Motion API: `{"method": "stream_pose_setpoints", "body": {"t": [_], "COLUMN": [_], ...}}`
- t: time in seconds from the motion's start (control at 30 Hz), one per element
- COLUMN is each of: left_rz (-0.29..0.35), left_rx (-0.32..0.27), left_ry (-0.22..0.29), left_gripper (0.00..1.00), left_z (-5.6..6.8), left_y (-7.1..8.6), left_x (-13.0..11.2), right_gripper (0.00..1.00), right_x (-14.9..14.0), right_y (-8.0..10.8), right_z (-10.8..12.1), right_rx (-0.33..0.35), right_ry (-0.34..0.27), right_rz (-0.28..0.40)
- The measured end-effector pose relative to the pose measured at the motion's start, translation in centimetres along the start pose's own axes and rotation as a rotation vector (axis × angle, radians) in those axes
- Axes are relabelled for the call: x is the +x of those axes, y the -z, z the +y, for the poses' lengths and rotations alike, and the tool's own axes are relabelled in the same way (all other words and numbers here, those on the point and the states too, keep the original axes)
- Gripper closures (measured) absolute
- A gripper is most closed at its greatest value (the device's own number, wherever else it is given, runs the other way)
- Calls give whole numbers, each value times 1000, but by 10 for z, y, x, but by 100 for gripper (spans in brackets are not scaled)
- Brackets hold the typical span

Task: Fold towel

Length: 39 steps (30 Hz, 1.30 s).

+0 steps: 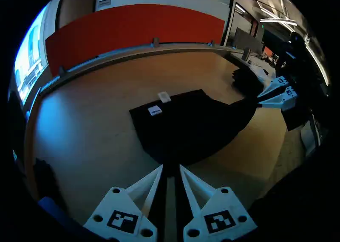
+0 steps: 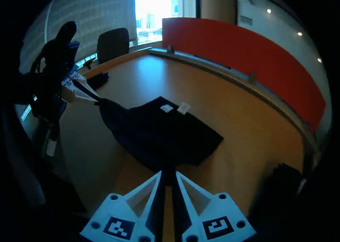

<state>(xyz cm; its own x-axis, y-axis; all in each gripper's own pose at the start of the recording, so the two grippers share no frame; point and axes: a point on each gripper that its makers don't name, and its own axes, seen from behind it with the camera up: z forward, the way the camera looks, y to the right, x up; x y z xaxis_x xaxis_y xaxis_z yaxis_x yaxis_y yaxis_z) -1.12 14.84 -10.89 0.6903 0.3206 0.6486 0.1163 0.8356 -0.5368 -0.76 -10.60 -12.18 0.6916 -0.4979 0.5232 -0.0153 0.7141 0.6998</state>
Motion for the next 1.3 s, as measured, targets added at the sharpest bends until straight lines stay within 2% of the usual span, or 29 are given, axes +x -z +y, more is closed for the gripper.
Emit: {"method": "stream_pose_setpoints", "body": {"t": [0.4,0.7,1.0,1.3], "left_rz": [-6,1,11,27], "left_rx": [-33,-45,-42,-22], "left_ry": [14,31,44,51], "left_gripper": [88,88,88,88], "left_z": [15,21,19,8], "left_y": [20,31,28,13], "left_x": [4,9,12,23], "right_gripper": [92,92,92,92], "right_x": [4,6,5,8], "right_y": [17,27,26,15], "right_z": [-1,-1,-2,7], "right_rx": [2,0,1,-7], "right_ry": [18,10,10,8], "right_rz": [-10,-5,-11,-25]}}
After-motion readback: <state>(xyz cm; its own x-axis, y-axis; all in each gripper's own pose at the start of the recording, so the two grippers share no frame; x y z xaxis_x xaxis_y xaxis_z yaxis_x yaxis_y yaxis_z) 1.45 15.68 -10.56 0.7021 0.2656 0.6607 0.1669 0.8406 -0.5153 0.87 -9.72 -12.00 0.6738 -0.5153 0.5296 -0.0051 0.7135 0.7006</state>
